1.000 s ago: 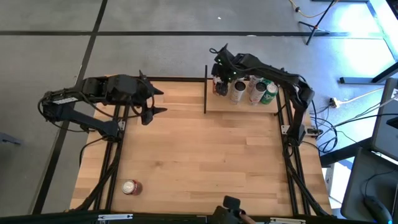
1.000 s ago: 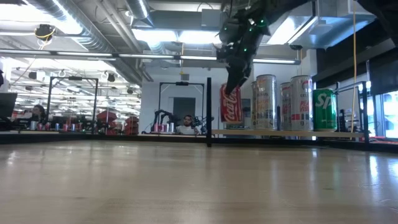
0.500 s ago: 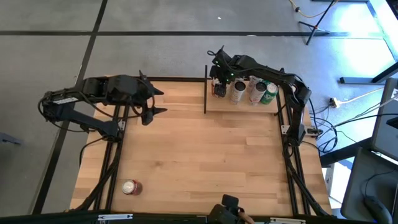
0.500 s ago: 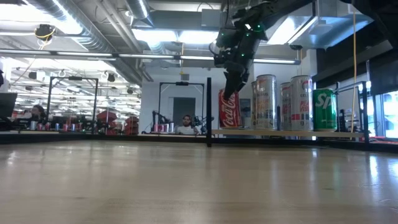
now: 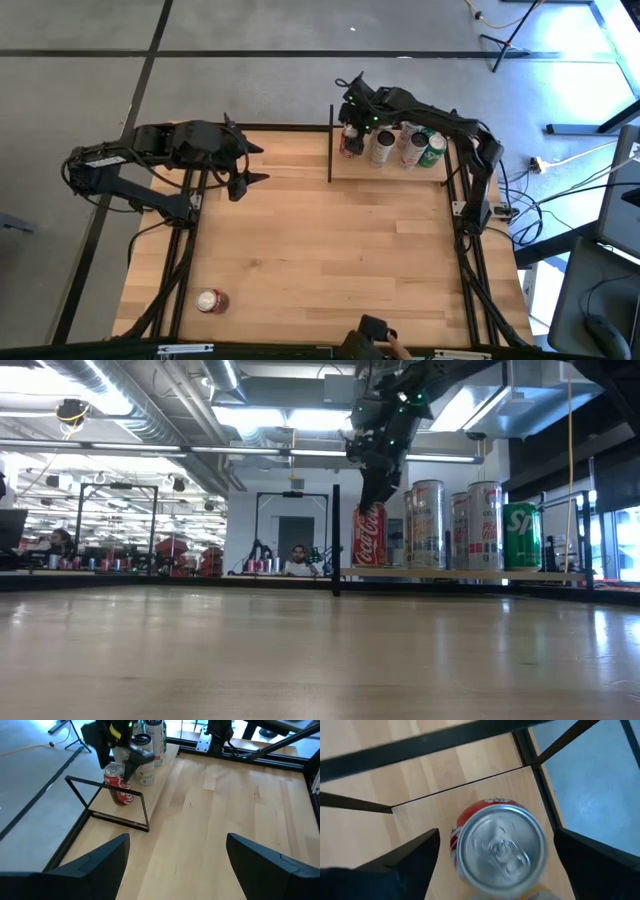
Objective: Place canned beverage on shelf
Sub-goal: Put the red soda can on the shelf aligned with the other red soda can
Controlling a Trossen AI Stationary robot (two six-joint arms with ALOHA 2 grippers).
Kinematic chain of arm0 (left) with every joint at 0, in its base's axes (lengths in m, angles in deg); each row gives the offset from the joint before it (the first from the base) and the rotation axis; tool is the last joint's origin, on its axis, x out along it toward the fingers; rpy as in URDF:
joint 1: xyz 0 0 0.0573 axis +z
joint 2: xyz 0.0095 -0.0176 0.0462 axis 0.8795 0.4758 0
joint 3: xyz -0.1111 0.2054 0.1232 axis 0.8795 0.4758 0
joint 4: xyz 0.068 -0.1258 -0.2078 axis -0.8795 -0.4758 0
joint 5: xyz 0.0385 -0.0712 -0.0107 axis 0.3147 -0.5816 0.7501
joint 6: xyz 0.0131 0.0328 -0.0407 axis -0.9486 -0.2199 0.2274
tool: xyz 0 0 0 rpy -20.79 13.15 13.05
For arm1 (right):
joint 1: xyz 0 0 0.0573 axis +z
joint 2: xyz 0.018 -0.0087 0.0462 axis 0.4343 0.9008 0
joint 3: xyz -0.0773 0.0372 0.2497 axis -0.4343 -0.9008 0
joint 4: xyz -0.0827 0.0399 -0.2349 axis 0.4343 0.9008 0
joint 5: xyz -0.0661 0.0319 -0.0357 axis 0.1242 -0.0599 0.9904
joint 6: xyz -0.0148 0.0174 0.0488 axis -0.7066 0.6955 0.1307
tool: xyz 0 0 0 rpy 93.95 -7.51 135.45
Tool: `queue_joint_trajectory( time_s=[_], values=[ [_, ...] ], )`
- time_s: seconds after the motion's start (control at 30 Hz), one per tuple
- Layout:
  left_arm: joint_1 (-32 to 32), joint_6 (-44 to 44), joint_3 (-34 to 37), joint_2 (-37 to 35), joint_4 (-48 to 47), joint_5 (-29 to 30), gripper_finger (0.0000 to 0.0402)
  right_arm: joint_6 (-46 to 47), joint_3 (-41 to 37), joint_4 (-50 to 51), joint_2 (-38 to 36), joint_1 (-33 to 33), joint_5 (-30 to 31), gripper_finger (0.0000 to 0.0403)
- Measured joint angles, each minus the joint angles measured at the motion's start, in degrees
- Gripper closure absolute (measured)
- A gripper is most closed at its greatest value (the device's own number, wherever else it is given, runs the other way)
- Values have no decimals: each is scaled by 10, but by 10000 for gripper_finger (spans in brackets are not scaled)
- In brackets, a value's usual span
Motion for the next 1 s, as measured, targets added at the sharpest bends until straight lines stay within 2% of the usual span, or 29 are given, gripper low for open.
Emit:
queue_joint_trajectory(
  time_s=[0.23, 0.3, 0.43, 0.53, 0.63, 0.77, 0.9, 1.0],
  values=[
    [-15, 9, 0, 3, 15, -6, 83, 3, 0, 45, -68, 21, -2, 54],
    [-27, 19, 0, 5, 20, -14, 83, 21, 0, 47, -94, 39, -32, 56],
    [-67, 49, 0, 27, 5, -20, 83, 35, 0, 55, -130, 93, -144, 56],
    [-108, 97, 0, 55, -5, -19, 83, 42, 0, 62, -146, 145, -165, 56],
    [-157, 176, 0, 81, -27, -20, 85, 66, 0, 89, -151, 198, -122, 56],
    [-229, 324, 0, 116, -68, -22, 96, 91, -22, 121, -157, 267, -110, 56],
    [-305, 487, 0, 147, -115, -31, 111, 124, -90, 106, -179, 337, -110, 56],
    [-356, 587, 0, 173, -137, -51, 115, 166, -162, 54, -204, 384, -96, 56]
  ],
)
